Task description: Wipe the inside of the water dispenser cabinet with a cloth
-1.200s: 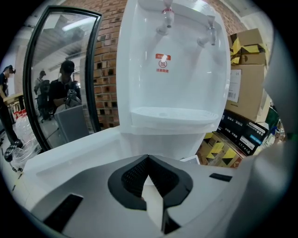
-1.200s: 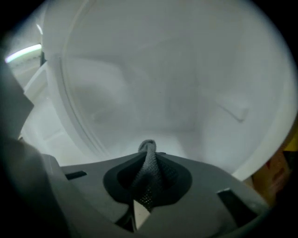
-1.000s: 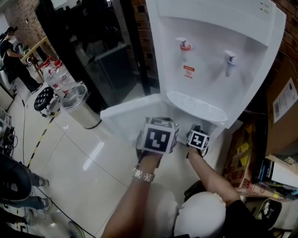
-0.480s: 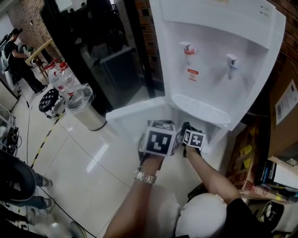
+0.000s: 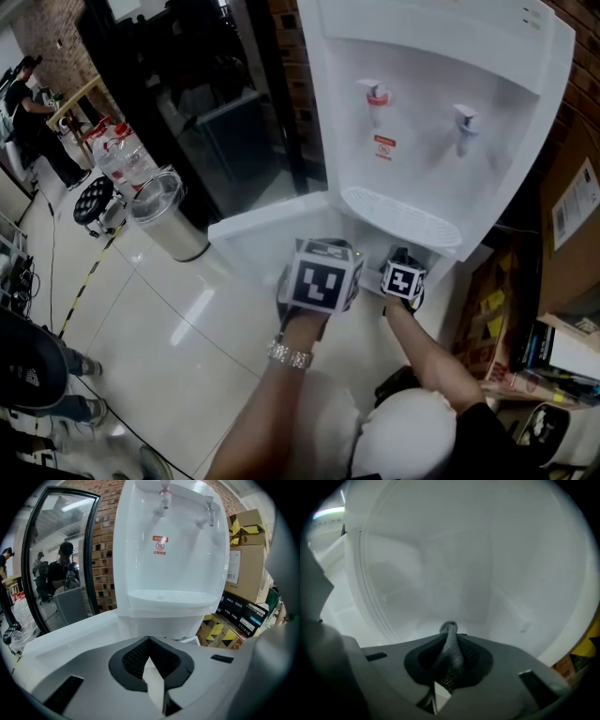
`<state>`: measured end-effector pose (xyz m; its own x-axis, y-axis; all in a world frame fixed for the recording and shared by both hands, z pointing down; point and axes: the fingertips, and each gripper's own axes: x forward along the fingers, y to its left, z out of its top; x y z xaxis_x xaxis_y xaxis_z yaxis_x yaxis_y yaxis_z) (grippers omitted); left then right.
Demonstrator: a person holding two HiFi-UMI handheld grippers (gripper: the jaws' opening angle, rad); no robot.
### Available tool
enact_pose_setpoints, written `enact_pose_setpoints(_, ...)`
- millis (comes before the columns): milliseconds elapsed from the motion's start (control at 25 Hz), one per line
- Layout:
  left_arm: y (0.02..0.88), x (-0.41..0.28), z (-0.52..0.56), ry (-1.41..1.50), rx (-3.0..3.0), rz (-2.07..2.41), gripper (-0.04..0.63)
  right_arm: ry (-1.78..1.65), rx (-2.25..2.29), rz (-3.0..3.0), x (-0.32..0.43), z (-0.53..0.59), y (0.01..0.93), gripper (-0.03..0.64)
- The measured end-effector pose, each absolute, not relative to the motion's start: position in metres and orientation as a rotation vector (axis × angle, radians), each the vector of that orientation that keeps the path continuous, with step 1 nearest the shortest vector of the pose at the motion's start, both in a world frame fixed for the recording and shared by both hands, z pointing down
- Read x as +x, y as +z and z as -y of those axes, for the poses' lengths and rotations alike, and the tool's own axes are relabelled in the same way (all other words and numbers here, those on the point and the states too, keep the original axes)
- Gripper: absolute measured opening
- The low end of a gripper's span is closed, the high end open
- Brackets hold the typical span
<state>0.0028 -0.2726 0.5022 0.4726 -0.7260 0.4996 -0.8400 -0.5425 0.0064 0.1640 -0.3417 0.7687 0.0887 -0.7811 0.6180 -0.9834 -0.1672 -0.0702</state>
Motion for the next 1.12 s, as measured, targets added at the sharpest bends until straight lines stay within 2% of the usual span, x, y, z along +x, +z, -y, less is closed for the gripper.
enact_pose_setpoints(120, 0.505, 0.002, 0.270, 0.670, 2.463, 1.332, 0.003, 0.707, 2.013, 1.838, 0.151, 0.349, 0.753, 0.028)
enact_pose_setpoints(280, 0.505, 0.000, 0.269, 0.670, 2.465, 1.333, 0.003, 0.860, 1.832, 2.173, 0.104, 0.369, 0.762, 0.028)
enact_pose_setpoints(360, 0.507, -0.002, 0.269, 0.682, 2.461, 1.341, 0.003, 0.819, 1.756, 2.232, 0.093, 0.375, 0.769, 0.028)
enact_pose_setpoints(840, 0.509, 0.004, 0.270, 0.685, 2.472, 1.324, 0.003, 0.568, 2.064, 1.744, 0.176, 0.358, 0.759, 0.028)
enact_pose_setpoints(1120, 0.505, 0.003, 0.268, 0.684, 2.475, 1.317, 0.003, 0.664, 1.803, 2.132, 0.093, 0.374, 0.763, 0.028)
